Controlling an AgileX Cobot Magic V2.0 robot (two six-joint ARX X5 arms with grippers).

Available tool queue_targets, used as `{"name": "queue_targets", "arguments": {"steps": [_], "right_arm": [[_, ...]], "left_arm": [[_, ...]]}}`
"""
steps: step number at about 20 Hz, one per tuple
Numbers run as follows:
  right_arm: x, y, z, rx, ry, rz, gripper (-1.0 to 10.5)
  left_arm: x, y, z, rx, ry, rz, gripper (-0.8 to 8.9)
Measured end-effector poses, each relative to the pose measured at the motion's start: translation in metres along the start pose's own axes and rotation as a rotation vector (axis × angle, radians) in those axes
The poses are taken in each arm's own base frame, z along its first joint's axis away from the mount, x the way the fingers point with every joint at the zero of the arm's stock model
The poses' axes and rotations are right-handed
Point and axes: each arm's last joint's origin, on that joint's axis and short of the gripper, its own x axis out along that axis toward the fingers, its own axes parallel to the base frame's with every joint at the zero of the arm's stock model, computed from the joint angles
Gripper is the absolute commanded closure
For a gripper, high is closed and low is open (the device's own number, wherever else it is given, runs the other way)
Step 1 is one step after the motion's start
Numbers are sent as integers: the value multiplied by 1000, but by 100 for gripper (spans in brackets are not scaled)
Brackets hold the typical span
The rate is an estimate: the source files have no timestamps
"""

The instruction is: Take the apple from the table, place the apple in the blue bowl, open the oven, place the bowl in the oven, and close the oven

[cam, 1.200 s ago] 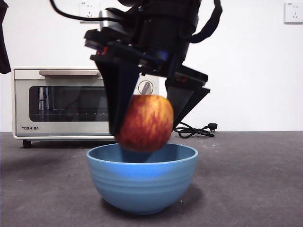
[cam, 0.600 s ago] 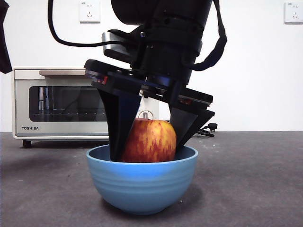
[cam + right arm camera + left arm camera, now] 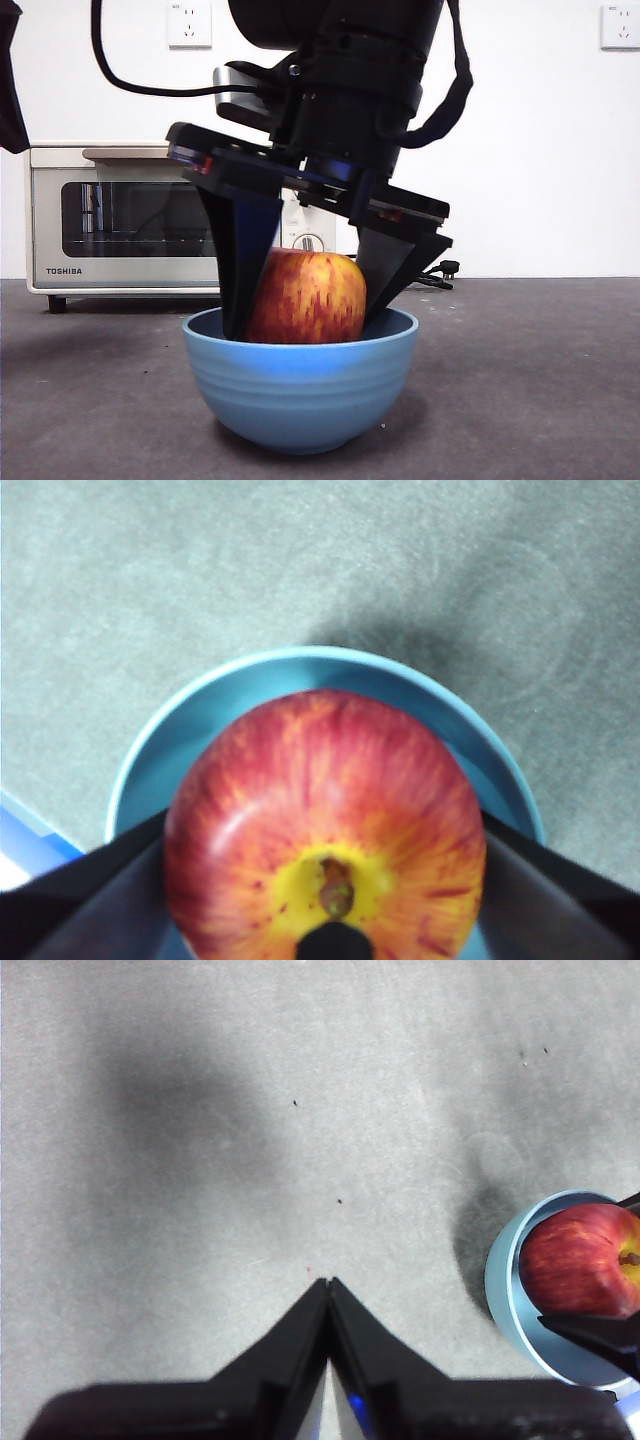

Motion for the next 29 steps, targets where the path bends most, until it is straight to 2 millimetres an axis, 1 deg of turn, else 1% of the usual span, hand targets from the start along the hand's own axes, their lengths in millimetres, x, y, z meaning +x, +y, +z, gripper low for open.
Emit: {"name": "queue_targets", "arguments": {"steps": [6,9,11,13,15,17,19,20,23,26,29], "right_arm": [[0,0,0,14,-4,5,470],[-3,0,-1,24,27,1,474],[-15,3,4,22,28,1,475],[-37,7,10,17,-18,14,479],[-60,8,8,12,-73,31,496],[-81,6,1,12,-109,14,638],[-104,1,-9,16,-150,-64,885],[-116,-2,-16,20,-178,-119,948],[-151,-12,-36,40,-265,-288,951],[-177,-20,-57,66,-305,-350,951],[-198,-28,-80,123,-319,-377,951]], "left_arm": [[0,0,0,0,-1,0,817],[0,0,4,9,-39,-5,817],[0,-1,7,16,-71,-8,817],[0,-1,10,23,-98,-12,818],[-1,-2,12,37,-127,-15,818],[-1,0,15,39,-151,-11,818],[-2,7,20,23,-177,7,818],[-2,11,26,6,-177,20,818],[-5,22,55,-20,-199,27,818],[-7,27,93,-22,-229,-41,818],[2,31,126,-21,-227,-76,818]]}}
